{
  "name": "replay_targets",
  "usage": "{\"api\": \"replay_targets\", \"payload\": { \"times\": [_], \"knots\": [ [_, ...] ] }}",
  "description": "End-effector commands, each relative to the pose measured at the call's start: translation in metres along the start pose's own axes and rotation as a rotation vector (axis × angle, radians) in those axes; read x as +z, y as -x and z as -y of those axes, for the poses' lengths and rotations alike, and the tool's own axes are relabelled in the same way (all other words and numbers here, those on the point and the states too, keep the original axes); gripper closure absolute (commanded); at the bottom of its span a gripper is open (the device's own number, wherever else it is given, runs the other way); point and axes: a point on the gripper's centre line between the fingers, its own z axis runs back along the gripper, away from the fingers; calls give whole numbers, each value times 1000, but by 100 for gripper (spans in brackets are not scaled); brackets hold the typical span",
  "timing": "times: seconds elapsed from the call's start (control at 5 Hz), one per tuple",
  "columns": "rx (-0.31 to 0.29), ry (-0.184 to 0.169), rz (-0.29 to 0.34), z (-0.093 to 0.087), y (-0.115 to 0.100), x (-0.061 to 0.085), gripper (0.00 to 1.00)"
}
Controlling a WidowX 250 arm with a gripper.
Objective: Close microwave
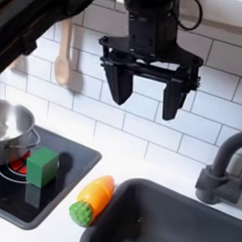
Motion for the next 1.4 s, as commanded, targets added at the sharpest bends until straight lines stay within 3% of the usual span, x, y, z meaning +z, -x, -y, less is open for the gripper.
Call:
{"api": "replay_targets", "payload": {
  "times": [0.0, 1.2],
  "knots": [
    [9, -3, 1, -4, -7, -1, 0],
    [26, -3, -2, -7, -20, -1, 0]
  ]
}}
